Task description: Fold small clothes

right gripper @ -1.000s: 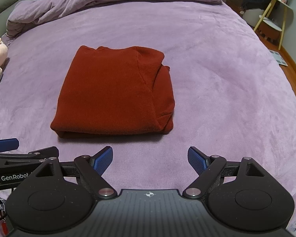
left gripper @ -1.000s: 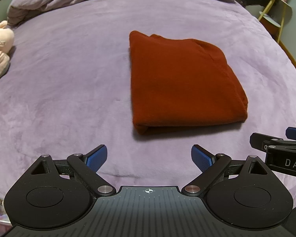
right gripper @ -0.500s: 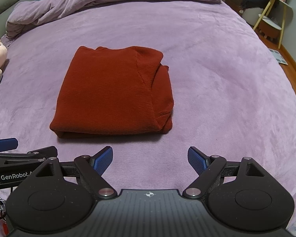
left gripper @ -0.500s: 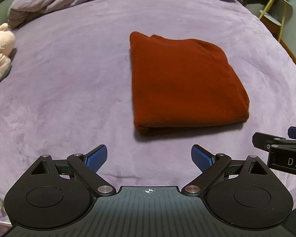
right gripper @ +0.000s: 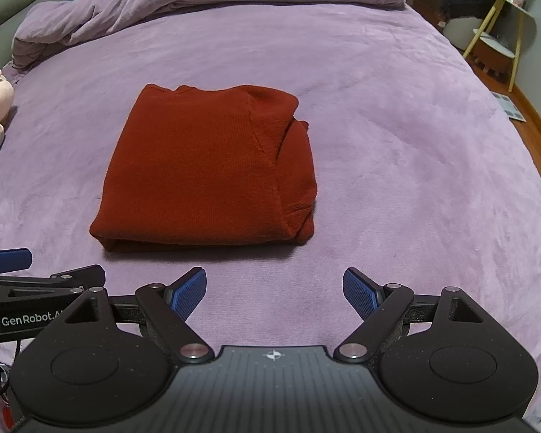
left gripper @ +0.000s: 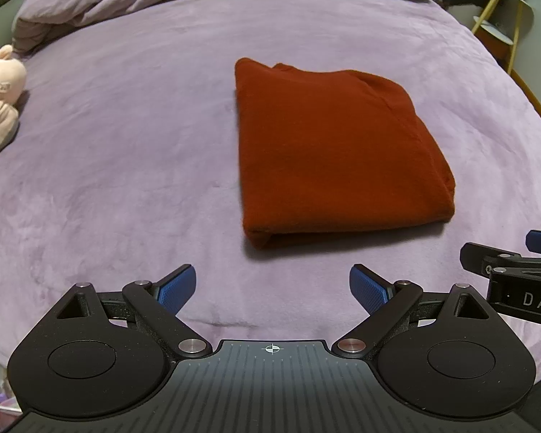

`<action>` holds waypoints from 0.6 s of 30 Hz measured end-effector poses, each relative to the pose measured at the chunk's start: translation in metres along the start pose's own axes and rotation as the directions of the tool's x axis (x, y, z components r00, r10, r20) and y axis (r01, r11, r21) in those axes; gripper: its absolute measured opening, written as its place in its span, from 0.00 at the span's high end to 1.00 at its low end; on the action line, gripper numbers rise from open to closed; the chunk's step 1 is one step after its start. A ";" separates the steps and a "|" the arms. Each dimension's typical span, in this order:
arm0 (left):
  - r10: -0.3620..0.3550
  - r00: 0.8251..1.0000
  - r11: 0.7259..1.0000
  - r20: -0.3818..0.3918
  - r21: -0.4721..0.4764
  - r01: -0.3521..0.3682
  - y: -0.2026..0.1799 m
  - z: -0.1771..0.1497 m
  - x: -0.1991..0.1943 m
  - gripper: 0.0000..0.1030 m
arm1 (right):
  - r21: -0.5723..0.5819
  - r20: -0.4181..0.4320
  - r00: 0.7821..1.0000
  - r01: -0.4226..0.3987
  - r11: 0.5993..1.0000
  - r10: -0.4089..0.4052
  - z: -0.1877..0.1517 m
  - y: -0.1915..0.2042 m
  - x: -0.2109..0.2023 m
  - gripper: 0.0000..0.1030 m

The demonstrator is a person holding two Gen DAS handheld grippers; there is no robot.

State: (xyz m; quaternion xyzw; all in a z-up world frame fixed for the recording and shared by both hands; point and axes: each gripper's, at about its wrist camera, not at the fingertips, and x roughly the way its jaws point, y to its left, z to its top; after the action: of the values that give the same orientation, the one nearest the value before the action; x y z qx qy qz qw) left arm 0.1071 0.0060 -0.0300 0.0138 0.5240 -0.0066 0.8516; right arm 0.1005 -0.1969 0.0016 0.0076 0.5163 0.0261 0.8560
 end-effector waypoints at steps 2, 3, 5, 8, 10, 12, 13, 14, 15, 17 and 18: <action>0.001 1.000 1.000 0.000 0.001 -0.001 0.000 0.000 0.000 0.07 | 0.000 -0.001 1.000 -0.002 1.000 0.002 0.000 0.000 0.000 0.19; 0.002 1.000 1.000 0.000 0.002 -0.002 0.000 0.000 0.000 0.07 | 0.000 -0.002 1.000 -0.002 1.000 0.002 0.000 0.001 0.001 0.19; 0.005 1.000 1.000 0.001 0.005 -0.005 -0.001 0.000 0.000 0.07 | -0.001 -0.002 1.000 -0.001 1.000 0.001 0.000 0.001 0.001 0.19; 0.004 1.000 1.000 0.001 0.008 -0.004 -0.001 0.001 0.000 0.07 | 0.000 -0.001 1.000 -0.005 1.000 0.005 0.000 0.000 0.000 0.19; -0.001 1.000 1.000 0.000 0.008 0.001 0.000 0.002 0.001 0.07 | -0.001 0.000 1.000 -0.005 1.000 0.005 0.000 0.000 0.000 0.19; -0.004 1.000 1.000 0.002 0.010 0.004 0.000 0.002 0.001 0.07 | -0.001 0.001 1.000 -0.004 1.000 0.004 0.000 -0.001 0.000 0.19; -0.005 1.000 1.000 0.006 0.014 0.005 -0.001 0.003 0.000 0.07 | -0.001 0.002 1.000 -0.005 1.000 0.005 0.000 -0.001 0.000 0.19; -0.007 1.000 1.000 0.012 0.019 0.006 -0.001 0.003 0.000 0.07 | -0.001 0.002 1.000 -0.005 1.000 0.005 -0.001 -0.001 0.001 0.19; -0.006 1.000 1.000 0.020 0.025 0.005 -0.002 0.003 -0.002 0.07 | -0.001 0.002 1.000 -0.004 1.000 0.004 -0.001 -0.001 0.001 0.19; 0.001 0.999 0.999 0.041 0.033 -0.002 -0.003 0.003 -0.004 0.07 | -0.001 0.001 1.000 -0.004 1.000 0.004 -0.001 -0.001 0.001 0.19; 0.005 0.999 0.999 0.050 0.036 -0.007 -0.004 0.002 -0.005 0.07 | -0.001 0.001 1.000 -0.004 1.000 0.004 -0.001 -0.001 0.001 0.19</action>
State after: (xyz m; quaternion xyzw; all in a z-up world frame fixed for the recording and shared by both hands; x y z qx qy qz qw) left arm 0.1065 0.0017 -0.0246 0.0307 0.5022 -0.0138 0.8641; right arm 0.1004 -0.1979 0.0007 0.0081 0.5157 0.0283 0.8563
